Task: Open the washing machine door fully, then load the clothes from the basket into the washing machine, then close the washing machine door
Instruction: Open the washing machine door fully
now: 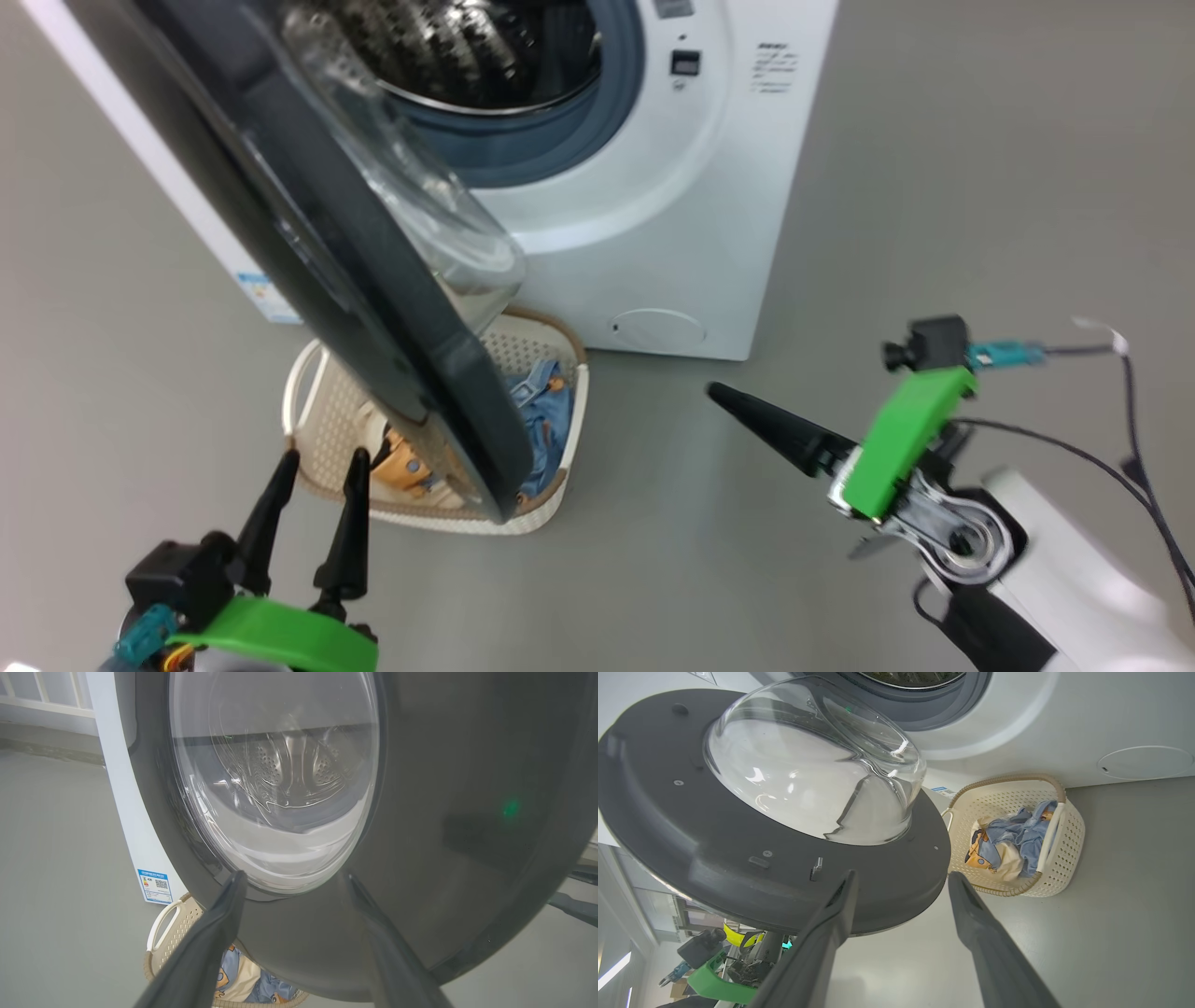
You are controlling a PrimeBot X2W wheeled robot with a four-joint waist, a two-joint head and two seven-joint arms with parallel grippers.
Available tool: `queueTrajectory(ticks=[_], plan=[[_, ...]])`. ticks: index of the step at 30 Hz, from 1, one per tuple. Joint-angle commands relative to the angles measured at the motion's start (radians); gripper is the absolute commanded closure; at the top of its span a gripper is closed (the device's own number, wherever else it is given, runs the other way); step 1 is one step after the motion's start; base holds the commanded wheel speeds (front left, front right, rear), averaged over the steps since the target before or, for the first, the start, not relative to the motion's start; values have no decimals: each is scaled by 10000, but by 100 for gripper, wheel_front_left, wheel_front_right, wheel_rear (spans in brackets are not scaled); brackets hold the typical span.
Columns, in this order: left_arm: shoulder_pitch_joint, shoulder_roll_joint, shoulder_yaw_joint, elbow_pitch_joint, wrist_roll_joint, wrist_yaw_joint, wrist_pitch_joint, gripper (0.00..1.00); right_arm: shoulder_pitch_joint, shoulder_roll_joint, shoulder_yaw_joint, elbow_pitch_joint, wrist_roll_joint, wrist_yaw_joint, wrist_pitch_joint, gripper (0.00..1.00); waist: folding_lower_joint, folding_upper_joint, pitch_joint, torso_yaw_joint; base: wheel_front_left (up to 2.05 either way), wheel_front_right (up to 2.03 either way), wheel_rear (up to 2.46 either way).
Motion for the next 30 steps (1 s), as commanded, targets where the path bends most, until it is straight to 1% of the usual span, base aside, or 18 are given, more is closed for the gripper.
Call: queueTrajectory(ticks=[1,10,14,16,18,20,24,26,27,28,30], plan=[[-25,277,389,-193,-87,-16,-65,0,228,-87,81,-200,-154,19,-280,0,0,0,-275,-297,0,0,0],[557,334,708,-127,-16,-16,-65,0,1289,-1108,496,167,-827,19,-2421,0,0,0,-894,-835,0,0,0],[795,313,889,-133,22,-16,-65,0,1744,-1467,624,460,-1047,19,-3678,0,0,0,-1069,-999,0,0,0],[896,292,971,-118,48,-16,-65,0,1894,-1667,772,721,-1370,19,-4387,0,0,0,-1161,-1060,0,0,0],[984,265,1028,-101,73,-16,-65,0,2049,-1716,856,965,-1476,19,-5048,0,0,0,-1222,-1106,0,0,0],[1032,236,1062,-86,92,-16,-65,0,2124,-1824,958,1308,-1748,19,-5482,0,0,0,-1245,-1130,0,0,0],[1047,181,1132,-8,137,-16,-65,0,2209,-1761,742,2051,-2239,19,-5833,0,0,0,-1286,-1132,0,0,0],[1045,148,1177,17,150,-16,-65,0,2190,-1653,181,2267,-2549,19,-5855,0,0,0,-1283,-1134,0,0,0],[1045,148,1177,17,150,-16,-65,0,2190,-1653,181,2267,-2549,19,-5855,0,0,0,-1283,-1134,0,0,0],[1043,124,1193,41,167,-16,-65,0,2266,-1492,-293,2306,-3116,19,-5859,0,0,0,-1303,-1122,0,0,0],[1048,101,1203,57,182,-16,-65,0,2386,-1354,-750,2290,-3737,19,-5861,0,0,0,-1327,-1097,0,0,0]])
